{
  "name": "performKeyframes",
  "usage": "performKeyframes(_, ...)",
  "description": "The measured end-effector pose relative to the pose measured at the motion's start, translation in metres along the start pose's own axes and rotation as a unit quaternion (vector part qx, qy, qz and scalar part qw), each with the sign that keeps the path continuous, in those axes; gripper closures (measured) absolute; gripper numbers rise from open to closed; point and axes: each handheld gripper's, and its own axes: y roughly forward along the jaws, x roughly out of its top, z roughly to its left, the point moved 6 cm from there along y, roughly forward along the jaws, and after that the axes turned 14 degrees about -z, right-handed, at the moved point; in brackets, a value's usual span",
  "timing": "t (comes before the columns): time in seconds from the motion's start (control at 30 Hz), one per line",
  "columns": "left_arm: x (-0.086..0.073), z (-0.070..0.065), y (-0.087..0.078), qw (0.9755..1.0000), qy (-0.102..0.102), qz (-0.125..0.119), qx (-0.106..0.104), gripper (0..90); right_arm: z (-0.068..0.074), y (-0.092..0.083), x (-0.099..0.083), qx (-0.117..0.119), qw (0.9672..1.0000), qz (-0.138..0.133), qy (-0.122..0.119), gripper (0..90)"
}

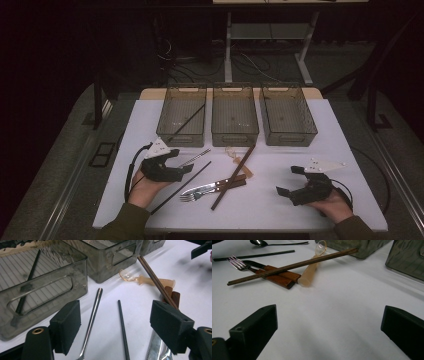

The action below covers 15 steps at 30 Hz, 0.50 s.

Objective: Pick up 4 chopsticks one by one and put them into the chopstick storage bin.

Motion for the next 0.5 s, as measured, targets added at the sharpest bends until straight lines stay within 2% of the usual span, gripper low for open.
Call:
performKeyframes(0.2, -0.006, -0.004, -0.008, 1.0000, -0.002, 0.003, -0.006, 30.3, 0.001, -0.001, 0.000, 0.000, 1.0000, -0.002, 0.002, 0.7)
performKeyframes(0.33, -0.010, -0.006, -0.014, 0.9999, -0.006, 0.004, -0.008, 37.5, 0.001, -0.001, 0.000, -0.001, 1.0000, -0.001, 0.001, 0.7)
performKeyframes(0.5, -0.019, -0.009, -0.019, 0.9996, -0.007, 0.025, -0.007, 46.3, 0.001, -0.001, 0.000, -0.002, 1.0000, -0.002, 0.000, 0.7)
